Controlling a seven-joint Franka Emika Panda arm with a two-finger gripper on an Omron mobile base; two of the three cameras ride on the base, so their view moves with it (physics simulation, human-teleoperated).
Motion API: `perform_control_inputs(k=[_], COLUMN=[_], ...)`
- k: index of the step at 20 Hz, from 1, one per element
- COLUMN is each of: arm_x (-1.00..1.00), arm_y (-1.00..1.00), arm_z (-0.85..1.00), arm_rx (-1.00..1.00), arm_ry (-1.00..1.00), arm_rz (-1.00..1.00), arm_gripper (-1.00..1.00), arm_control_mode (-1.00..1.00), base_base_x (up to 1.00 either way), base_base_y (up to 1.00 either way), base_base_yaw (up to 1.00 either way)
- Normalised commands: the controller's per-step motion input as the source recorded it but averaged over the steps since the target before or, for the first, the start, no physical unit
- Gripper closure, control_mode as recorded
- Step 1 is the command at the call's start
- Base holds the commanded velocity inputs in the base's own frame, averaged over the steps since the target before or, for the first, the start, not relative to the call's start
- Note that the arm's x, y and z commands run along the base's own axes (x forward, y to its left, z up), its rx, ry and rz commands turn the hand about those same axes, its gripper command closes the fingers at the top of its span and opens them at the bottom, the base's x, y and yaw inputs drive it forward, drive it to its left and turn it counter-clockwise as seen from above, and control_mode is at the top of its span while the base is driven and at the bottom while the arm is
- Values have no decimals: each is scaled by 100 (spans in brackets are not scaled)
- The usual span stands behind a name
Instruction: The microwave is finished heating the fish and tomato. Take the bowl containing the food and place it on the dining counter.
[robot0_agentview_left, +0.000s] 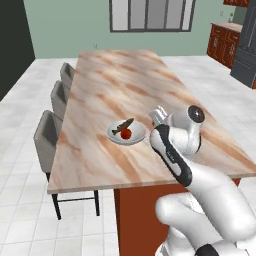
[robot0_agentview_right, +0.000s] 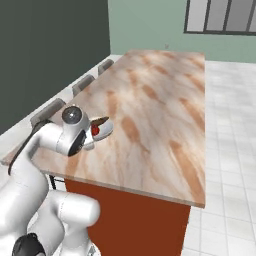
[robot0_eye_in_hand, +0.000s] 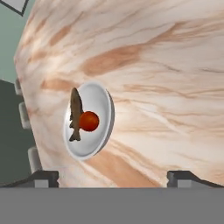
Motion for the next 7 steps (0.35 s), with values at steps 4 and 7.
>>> perform_control_inputs(k=[4,7], arm_x=[-100,-100], arm_y=[0,12], arm_z=[100,100], arm_rx=[0,-9], arm_ry=[-15,-5], arm_rz=[0,7], arm_gripper=[-100,-100], arm_control_mode=[-100,-100], base_base_x=[0,0], base_base_y=[0,0], base_base_yaw=[0,0])
